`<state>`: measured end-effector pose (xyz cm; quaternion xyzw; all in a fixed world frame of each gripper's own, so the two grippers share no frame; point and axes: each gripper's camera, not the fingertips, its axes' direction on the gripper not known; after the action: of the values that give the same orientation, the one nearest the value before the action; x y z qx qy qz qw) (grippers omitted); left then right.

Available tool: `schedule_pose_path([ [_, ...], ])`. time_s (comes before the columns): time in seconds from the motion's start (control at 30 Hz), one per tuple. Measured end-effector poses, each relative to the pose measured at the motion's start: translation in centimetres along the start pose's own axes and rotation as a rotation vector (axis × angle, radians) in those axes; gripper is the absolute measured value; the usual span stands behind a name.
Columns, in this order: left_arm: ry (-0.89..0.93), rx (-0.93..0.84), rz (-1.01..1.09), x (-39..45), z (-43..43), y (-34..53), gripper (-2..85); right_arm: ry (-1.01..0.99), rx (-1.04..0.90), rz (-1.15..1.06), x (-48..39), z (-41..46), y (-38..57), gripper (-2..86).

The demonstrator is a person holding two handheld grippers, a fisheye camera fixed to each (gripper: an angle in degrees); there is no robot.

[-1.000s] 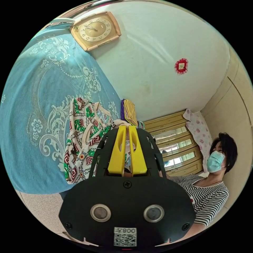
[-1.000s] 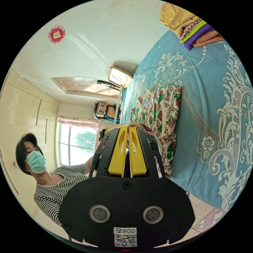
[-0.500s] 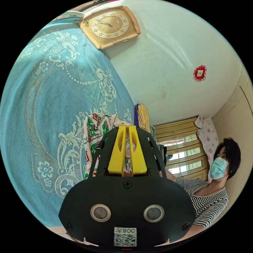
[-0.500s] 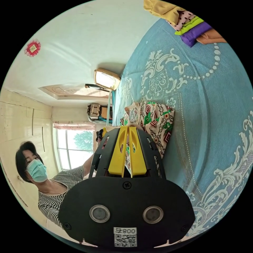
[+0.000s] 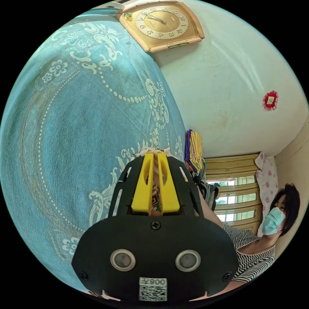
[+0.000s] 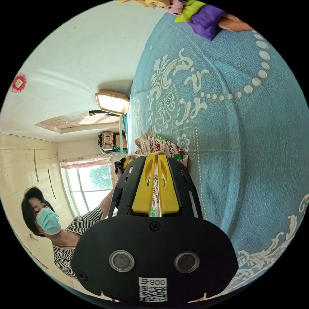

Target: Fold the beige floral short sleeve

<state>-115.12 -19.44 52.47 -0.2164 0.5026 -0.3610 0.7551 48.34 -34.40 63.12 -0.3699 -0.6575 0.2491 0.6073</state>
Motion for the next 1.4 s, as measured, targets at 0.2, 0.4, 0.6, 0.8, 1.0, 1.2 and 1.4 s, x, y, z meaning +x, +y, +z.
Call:
schedule_pose_path([
  [0.2,-0.015,0.079,0.015,1.6,0.8,-0.7,3.6,-0.025,0.082,-0.049,-1.0,0.6,0.4,2.5],
  [0.4,0.006,0.140,0.069,4.5,1.7,0.2,5.0,-0.051,0.229,-0.107,-2.7,0.4,1.9,4.9],
  [0.6,0.012,0.247,0.131,7.7,3.0,2.0,7.2,0.252,0.081,-0.255,-7.2,6.5,3.3,6.7],
  [0.8,-0.269,-0.080,0.439,15.4,11.2,2.6,8.1,0.626,-0.027,-0.444,-11.8,14.9,4.8,7.5],
  [1.0,-0.553,-0.206,0.592,19.4,18.8,3.3,7.5,0.812,-0.076,-0.523,-13.6,22.5,6.2,8.0],
  [1.2,-0.736,-0.238,0.601,20.5,22.5,4.2,2.9,0.979,-0.083,-0.540,-13.0,27.4,7.3,4.8],
  [1.4,-0.683,-0.205,0.581,21.6,23.0,4.7,1.2,1.000,-0.072,-0.560,-13.3,28.9,8.3,1.2],
])
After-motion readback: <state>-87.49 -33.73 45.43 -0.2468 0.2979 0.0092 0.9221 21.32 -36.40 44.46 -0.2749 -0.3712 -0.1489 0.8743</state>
